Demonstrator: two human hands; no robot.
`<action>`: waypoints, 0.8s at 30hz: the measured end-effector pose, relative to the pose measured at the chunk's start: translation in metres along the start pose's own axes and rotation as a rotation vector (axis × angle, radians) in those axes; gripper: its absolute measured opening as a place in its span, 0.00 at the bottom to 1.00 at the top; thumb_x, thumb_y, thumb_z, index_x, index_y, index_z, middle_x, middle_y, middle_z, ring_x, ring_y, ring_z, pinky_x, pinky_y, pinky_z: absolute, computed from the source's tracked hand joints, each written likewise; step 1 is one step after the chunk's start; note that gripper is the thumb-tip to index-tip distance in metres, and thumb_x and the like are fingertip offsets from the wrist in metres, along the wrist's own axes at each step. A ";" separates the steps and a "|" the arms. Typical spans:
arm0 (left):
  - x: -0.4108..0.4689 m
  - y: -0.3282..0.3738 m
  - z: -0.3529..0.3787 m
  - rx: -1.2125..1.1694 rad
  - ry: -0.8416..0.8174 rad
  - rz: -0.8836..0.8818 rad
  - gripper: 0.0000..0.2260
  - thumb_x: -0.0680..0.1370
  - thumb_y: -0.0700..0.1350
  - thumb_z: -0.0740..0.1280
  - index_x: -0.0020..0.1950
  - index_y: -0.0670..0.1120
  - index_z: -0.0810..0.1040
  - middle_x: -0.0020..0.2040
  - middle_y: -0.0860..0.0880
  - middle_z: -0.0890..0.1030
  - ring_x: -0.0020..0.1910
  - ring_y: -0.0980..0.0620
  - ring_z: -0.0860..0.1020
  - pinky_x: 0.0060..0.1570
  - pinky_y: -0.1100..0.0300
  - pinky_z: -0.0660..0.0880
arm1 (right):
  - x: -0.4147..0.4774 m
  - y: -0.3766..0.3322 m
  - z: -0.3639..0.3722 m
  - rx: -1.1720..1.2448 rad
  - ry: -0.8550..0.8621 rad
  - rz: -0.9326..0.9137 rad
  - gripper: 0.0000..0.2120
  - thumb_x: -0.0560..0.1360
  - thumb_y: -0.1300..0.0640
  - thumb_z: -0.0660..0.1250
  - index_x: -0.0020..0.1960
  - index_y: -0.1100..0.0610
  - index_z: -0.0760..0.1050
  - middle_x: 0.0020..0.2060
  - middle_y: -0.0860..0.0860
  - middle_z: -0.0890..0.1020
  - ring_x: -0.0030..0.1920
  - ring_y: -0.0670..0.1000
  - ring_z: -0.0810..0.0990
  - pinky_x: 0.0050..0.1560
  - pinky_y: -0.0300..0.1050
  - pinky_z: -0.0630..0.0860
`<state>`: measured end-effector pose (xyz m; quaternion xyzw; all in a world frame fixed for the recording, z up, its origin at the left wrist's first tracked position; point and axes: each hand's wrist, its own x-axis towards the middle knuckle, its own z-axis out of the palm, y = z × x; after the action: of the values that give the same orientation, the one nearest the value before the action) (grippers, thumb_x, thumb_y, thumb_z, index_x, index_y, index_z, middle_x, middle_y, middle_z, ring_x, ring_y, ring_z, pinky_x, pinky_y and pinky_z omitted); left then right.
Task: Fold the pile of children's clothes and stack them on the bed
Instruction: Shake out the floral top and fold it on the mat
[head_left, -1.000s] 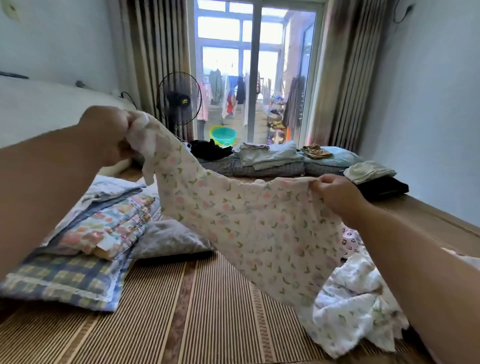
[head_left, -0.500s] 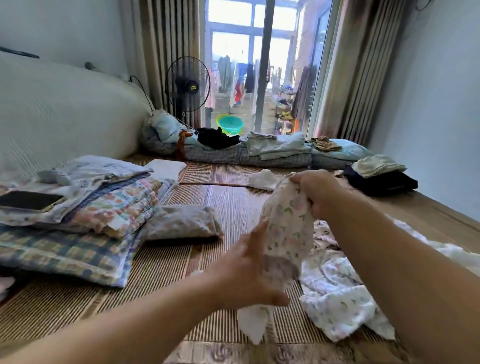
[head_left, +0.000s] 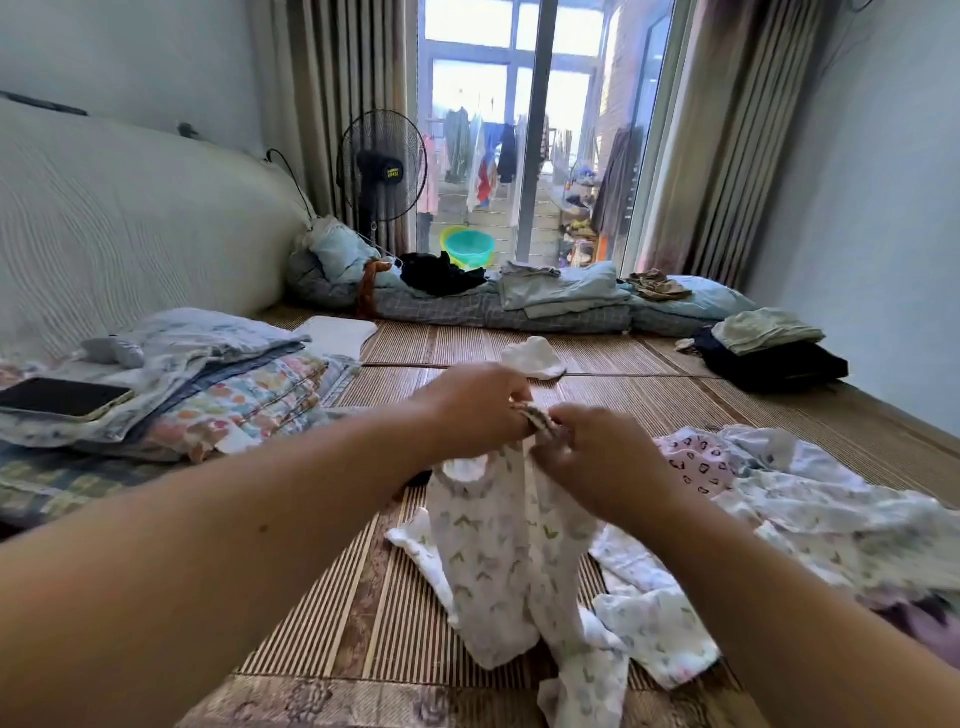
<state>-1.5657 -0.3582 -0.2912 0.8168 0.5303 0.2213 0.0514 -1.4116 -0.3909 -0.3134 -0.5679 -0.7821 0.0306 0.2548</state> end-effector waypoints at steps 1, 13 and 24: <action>0.003 0.003 -0.010 0.067 -0.010 0.039 0.05 0.74 0.49 0.67 0.49 0.53 0.80 0.42 0.54 0.76 0.40 0.54 0.75 0.34 0.61 0.70 | 0.004 -0.001 -0.007 -0.066 0.059 -0.033 0.07 0.76 0.56 0.62 0.42 0.56 0.77 0.39 0.54 0.82 0.41 0.57 0.78 0.34 0.46 0.61; 0.044 -0.010 -0.143 0.236 0.094 0.150 0.03 0.73 0.37 0.68 0.43 0.44 0.79 0.36 0.51 0.76 0.35 0.54 0.76 0.36 0.64 0.75 | 0.082 -0.005 -0.139 0.175 0.125 -0.018 0.11 0.77 0.51 0.66 0.49 0.58 0.82 0.44 0.56 0.84 0.45 0.56 0.83 0.53 0.51 0.79; 0.051 -0.011 -0.184 -0.434 0.237 0.077 0.08 0.79 0.52 0.65 0.49 0.49 0.80 0.45 0.47 0.82 0.46 0.46 0.81 0.44 0.56 0.77 | 0.123 -0.022 -0.179 0.415 0.255 -0.104 0.04 0.76 0.54 0.69 0.47 0.53 0.77 0.42 0.51 0.81 0.41 0.50 0.80 0.38 0.40 0.76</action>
<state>-1.6341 -0.3358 -0.1146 0.7744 0.4412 0.4262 0.1547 -1.3811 -0.3310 -0.1064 -0.4617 -0.7487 0.1053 0.4639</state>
